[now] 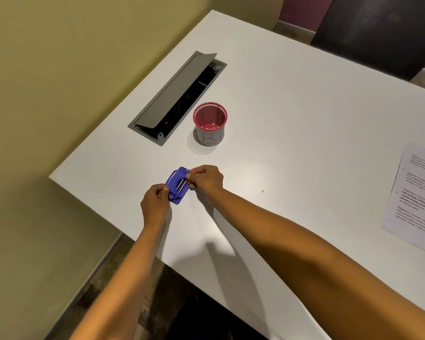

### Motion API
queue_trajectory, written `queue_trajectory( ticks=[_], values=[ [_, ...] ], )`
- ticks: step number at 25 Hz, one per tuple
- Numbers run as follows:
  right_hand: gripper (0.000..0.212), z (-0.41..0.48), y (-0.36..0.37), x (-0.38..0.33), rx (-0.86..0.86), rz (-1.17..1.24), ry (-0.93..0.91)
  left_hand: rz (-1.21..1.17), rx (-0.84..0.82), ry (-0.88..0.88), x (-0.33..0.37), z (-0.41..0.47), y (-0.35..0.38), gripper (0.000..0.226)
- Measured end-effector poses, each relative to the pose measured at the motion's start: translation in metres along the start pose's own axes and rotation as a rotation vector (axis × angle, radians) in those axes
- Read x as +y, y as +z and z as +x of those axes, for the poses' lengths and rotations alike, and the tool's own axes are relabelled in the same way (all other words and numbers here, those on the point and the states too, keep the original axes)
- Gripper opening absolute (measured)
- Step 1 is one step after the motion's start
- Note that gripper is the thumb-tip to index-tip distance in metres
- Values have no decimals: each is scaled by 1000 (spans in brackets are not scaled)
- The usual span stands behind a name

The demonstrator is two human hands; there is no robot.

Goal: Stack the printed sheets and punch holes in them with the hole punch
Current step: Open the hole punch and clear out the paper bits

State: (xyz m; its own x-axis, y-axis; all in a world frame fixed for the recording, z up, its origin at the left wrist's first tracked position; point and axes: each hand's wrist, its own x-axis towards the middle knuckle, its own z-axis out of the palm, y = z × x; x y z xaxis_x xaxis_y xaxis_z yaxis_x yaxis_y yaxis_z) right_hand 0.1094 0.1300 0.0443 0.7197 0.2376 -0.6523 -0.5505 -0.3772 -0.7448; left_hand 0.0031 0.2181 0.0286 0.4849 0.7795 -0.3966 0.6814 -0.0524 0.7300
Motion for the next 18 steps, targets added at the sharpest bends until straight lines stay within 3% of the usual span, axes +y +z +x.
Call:
queue_trajectory(
  ticks=[7,11,15,18],
  values=[
    [17,9,-4,3,-15,-16,-18,-81,28,-47,0,1,11,23],
    [8,12,-48,-11,-14,41,-104,-136,129,-32,6,-14,11,25],
    [3,16,-126,0,142,-47,-215,-112,180,129,6,-38,21,13],
    [8,8,-172,26,288,-222,-254,-103,89,207,7,-60,45,11]
  ],
)
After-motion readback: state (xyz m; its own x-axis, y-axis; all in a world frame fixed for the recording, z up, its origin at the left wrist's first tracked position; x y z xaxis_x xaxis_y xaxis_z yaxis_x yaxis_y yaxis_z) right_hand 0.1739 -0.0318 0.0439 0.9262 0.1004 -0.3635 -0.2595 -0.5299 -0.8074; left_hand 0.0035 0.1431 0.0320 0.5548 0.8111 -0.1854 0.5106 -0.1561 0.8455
